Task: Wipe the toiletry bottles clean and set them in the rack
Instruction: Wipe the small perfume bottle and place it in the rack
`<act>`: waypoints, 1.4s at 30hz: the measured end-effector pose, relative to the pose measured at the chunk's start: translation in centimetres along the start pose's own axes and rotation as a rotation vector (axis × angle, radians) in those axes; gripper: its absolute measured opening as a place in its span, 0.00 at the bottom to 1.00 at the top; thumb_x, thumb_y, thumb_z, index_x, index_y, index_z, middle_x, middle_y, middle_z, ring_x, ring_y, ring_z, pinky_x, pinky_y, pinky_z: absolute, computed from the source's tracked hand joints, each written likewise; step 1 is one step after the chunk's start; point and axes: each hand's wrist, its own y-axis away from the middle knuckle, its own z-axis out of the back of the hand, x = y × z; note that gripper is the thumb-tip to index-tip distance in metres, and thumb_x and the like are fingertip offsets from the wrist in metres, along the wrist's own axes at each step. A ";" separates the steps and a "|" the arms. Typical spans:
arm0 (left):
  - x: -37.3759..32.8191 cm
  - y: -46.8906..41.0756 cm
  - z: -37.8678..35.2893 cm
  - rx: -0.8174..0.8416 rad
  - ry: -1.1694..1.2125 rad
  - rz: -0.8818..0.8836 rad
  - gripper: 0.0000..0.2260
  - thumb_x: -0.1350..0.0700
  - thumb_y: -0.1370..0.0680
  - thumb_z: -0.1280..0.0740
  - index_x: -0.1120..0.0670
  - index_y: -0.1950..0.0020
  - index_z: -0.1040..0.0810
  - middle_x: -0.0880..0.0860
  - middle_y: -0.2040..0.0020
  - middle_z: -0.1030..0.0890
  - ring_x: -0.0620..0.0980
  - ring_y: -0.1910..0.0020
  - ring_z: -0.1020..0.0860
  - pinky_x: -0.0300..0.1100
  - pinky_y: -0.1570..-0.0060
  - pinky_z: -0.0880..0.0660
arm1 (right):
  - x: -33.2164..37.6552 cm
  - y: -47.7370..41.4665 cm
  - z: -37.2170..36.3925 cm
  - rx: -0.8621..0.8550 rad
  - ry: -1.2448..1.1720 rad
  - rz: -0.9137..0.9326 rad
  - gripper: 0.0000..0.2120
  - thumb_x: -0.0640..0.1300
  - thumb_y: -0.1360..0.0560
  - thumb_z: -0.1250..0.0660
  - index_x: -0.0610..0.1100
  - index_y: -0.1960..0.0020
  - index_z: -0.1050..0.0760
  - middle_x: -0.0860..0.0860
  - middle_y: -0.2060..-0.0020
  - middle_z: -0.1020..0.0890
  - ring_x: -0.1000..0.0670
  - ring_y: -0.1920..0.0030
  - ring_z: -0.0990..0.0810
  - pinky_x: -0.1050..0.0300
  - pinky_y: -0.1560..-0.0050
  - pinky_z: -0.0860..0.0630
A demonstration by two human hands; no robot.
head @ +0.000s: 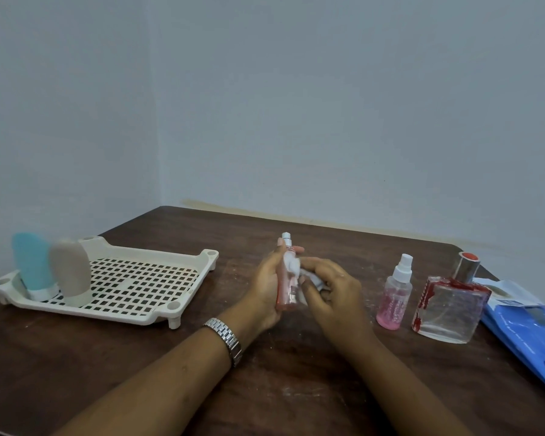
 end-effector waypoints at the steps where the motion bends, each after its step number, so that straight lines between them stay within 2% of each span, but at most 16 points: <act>1: 0.2 0.2 -0.2 0.020 -0.020 0.018 0.18 0.46 0.18 0.46 0.57 0.50 0.23 0.54 0.64 0.17 0.49 0.67 0.18 0.40 0.68 0.22 | 0.0 0.0 0.1 -0.019 -0.008 -0.034 0.11 0.35 0.26 0.35 0.44 0.45 0.21 0.58 0.54 0.22 0.65 0.51 0.24 0.76 0.55 0.29; 3: 0.4 0.3 -0.4 0.050 -0.041 0.045 0.20 0.45 0.19 0.45 0.58 0.47 0.21 0.54 0.59 0.16 0.49 0.63 0.17 0.40 0.66 0.22 | -0.2 0.0 0.2 -0.025 -0.018 -0.117 0.13 0.35 0.24 0.36 0.43 0.41 0.23 0.59 0.51 0.22 0.66 0.49 0.24 0.76 0.51 0.30; 6: 0.6 -0.1 -0.4 0.027 -0.002 0.049 0.22 0.45 0.20 0.42 0.61 0.36 0.26 0.56 0.49 0.17 0.52 0.55 0.17 0.43 0.59 0.19 | -0.8 0.2 -0.3 0.045 -0.090 -0.278 0.15 0.40 0.22 0.37 0.42 0.36 0.27 0.51 0.42 0.21 0.55 0.42 0.23 0.59 0.41 0.26; 8: 0.7 -0.3 -0.2 0.002 0.025 0.041 0.22 0.45 0.20 0.41 0.60 0.35 0.28 0.56 0.48 0.17 0.53 0.55 0.17 0.46 0.56 0.20 | -0.6 0.3 -0.8 0.097 -0.244 -0.400 0.17 0.41 0.22 0.38 0.42 0.33 0.29 0.50 0.42 0.21 0.54 0.43 0.22 0.56 0.42 0.25; 12: 1.0 -0.6 0.0 -0.048 -0.110 -0.112 0.15 0.45 0.25 0.38 0.57 0.51 0.25 0.55 0.51 0.17 0.51 0.54 0.19 0.46 0.56 0.23 | 0.3 0.4 -1.0 0.199 -0.676 -0.544 0.11 0.41 0.20 0.43 0.42 0.41 0.25 0.45 0.50 0.17 0.48 0.49 0.19 0.52 0.48 0.21; 14: 1.0 -0.5 -0.1 -0.065 -0.162 -0.218 0.14 0.45 0.26 0.38 0.56 0.56 0.25 0.55 0.54 0.17 0.49 0.55 0.21 0.44 0.53 0.25 | 0.5 0.4 -1.0 0.234 -0.800 -0.621 0.12 0.43 0.20 0.43 0.39 0.45 0.23 0.43 0.53 0.17 0.48 0.52 0.18 0.52 0.50 0.21; 17: 0.7 -0.5 -0.2 -0.090 -0.167 -0.290 0.15 0.44 0.26 0.39 0.56 0.59 0.26 0.53 0.59 0.17 0.48 0.58 0.23 0.43 0.55 0.25 | 0.4 0.3 -1.1 0.288 -0.867 -0.678 0.16 0.48 0.22 0.41 0.36 0.47 0.22 0.40 0.52 0.17 0.45 0.51 0.19 0.49 0.46 0.23; 22: 0.1 -1.0 0.3 -0.170 -0.215 -0.325 0.14 0.44 0.22 0.41 0.54 0.57 0.28 0.52 0.57 0.17 0.44 0.61 0.23 0.40 0.60 0.27 | 0.4 0.4 -1.1 0.435 -0.827 -0.673 0.17 0.52 0.23 0.39 0.39 0.52 0.21 0.45 0.59 0.19 0.51 0.60 0.22 0.59 0.56 0.23; 26: 0.1 -0.8 0.6 -0.117 -0.296 -0.344 0.11 0.47 0.20 0.42 0.53 0.46 0.30 0.51 0.57 0.17 0.41 0.62 0.20 0.34 0.61 0.24 | 0.0 0.0 -0.4 0.313 -0.696 -0.680 0.14 0.49 0.24 0.37 0.39 0.50 0.21 0.45 0.58 0.17 0.51 0.59 0.20 0.57 0.54 0.22; 30: 0.2 -0.6 0.6 -0.061 -0.295 -0.352 0.07 0.51 0.21 0.39 0.51 0.46 0.30 0.53 0.54 0.17 0.45 0.57 0.18 0.36 0.59 0.22 | -0.6 -0.1 -0.2 0.131 -0.547 -0.653 0.13 0.47 0.24 0.36 0.41 0.44 0.22 0.47 0.56 0.16 0.52 0.57 0.18 0.61 0.59 0.23; 32: 0.2 -0.5 0.6 -0.027 -0.259 -0.342 0.07 0.54 0.22 0.36 0.51 0.46 0.28 0.54 0.51 0.17 0.48 0.52 0.19 0.37 0.56 0.21 | -1.0 -0.1 -0.3 0.048 -0.506 -0.674 0.14 0.46 0.25 0.34 0.40 0.43 0.23 0.48 0.54 0.16 0.51 0.54 0.18 0.58 0.55 0.22; 34: 0.3 -0.5 0.6 0.003 -0.231 -0.322 0.10 0.56 0.25 0.33 0.52 0.45 0.27 0.56 0.47 0.18 0.51 0.48 0.19 0.39 0.54 0.21 | -1.4 -0.2 -0.3 -0.014 -0.523 -0.716 0.16 0.45 0.26 0.32 0.39 0.41 0.23 0.49 0.51 0.16 0.51 0.50 0.18 0.52 0.46 0.22; 36: 0.3 -0.5 0.7 0.027 -0.204 -0.303 0.12 0.57 0.28 0.31 0.52 0.46 0.26 0.56 0.47 0.18 0.52 0.45 0.20 0.43 0.48 0.21 | -1.7 -0.1 -0.3 -0.033 -0.560 -0.755 0.13 0.43 0.27 0.31 0.40 0.45 0.22 0.49 0.52 0.16 0.50 0.50 0.18 0.49 0.44 0.23; 38: 0.3 -0.6 0.8 0.048 -0.166 -0.286 0.12 0.60 0.28 0.31 0.53 0.47 0.25 0.56 0.47 0.18 0.53 0.45 0.20 0.45 0.45 0.21 | -1.8 -0.1 -0.1 -0.033 -0.549 -0.763 0.10 0.42 0.29 0.29 0.40 0.49 0.20 0.48 0.56 0.15 0.49 0.53 0.17 0.52 0.49 0.21; 40: 0.2 -0.7 0.8 0.059 -0.123 -0.269 0.11 0.63 0.27 0.32 0.53 0.47 0.26 0.55 0.47 0.18 0.51 0.45 0.19 0.47 0.45 0.21 | -2.0 -0.1 0.0 -0.079 -0.503 -0.764 0.12 0.41 0.30 0.28 0.38 0.48 0.20 0.47 0.57 0.15 0.49 0.55 0.17 0.58 0.58 0.22; 42: 0.2 -0.7 0.8 0.067 -0.080 -0.262 0.10 0.65 0.25 0.34 0.54 0.48 0.26 0.56 0.46 0.19 0.50 0.45 0.20 0.46 0.46 0.21 | -2.4 -0.2 0.0 -0.142 -0.460 -0.776 0.13 0.40 0.31 0.27 0.38 0.47 0.20 0.46 0.57 0.16 0.48 0.55 0.17 0.59 0.60 0.23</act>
